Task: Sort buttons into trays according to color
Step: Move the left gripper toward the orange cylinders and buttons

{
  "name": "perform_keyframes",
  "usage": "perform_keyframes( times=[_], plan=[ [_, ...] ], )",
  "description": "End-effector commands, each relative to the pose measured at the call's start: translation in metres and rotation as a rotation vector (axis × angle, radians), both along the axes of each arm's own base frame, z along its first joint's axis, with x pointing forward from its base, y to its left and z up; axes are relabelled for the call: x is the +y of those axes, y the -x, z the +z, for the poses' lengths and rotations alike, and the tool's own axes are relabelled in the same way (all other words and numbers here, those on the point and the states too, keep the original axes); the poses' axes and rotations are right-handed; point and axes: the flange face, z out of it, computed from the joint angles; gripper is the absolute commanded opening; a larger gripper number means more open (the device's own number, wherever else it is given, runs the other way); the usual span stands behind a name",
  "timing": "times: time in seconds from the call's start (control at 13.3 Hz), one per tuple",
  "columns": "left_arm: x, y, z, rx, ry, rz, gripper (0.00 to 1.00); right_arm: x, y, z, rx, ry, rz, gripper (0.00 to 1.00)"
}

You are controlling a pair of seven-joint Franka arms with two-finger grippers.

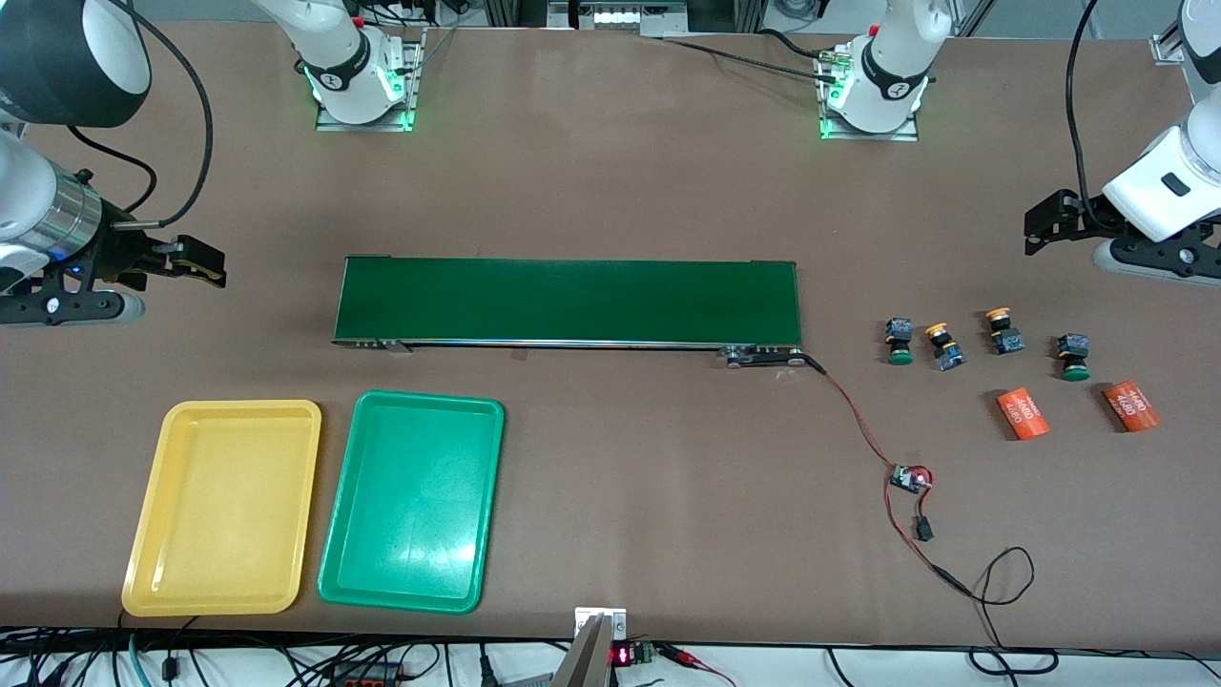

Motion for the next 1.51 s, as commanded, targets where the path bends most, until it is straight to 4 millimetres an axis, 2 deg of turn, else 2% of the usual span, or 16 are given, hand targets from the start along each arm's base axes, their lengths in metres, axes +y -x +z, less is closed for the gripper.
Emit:
perform_keyframes(
  times=[0.0, 0.38, 0.68, 0.75, 0.83, 0.9, 1.13, 1.43],
  plan=[
    [-0.004, -0.006, 0.005, -0.006, -0.016, -0.005, 1.0, 0.001, 0.006, 0.006, 0.012, 0.006, -0.035, 1.0],
    [-0.003, -0.006, 0.005, -0.006, 0.018, 0.004, 1.0, 0.002, 0.006, 0.006, 0.013, 0.006, -0.04, 1.0],
    [-0.001, -0.011, -0.008, 0.021, 0.016, 0.021, 1.0, 0.0, 0.006, 0.005, 0.015, 0.006, -0.036, 1.0],
    [0.001, -0.015, -0.004, 0.011, 0.014, 0.017, 1.0, 0.0, 0.006, 0.005, 0.015, 0.006, -0.036, 1.0],
    [0.0, -0.022, -0.017, 0.038, 0.01, 0.021, 1.0, 0.0, 0.006, 0.005, 0.015, 0.006, -0.034, 1.0],
    [-0.002, -0.032, -0.045, 0.086, -0.004, 0.021, 1.0, 0.0, 0.006, 0.005, 0.015, 0.005, -0.033, 1.0],
    [-0.001, -0.053, -0.102, 0.154, -0.018, 0.031, 1.0, 0.0, 0.005, 0.004, 0.015, 0.005, -0.028, 1.0],
    [0.063, -0.097, -0.161, 0.107, -0.028, 0.215, 1.0, 0.002, 0.005, 0.004, 0.016, 0.0, -0.021, 1.0]
  ],
)
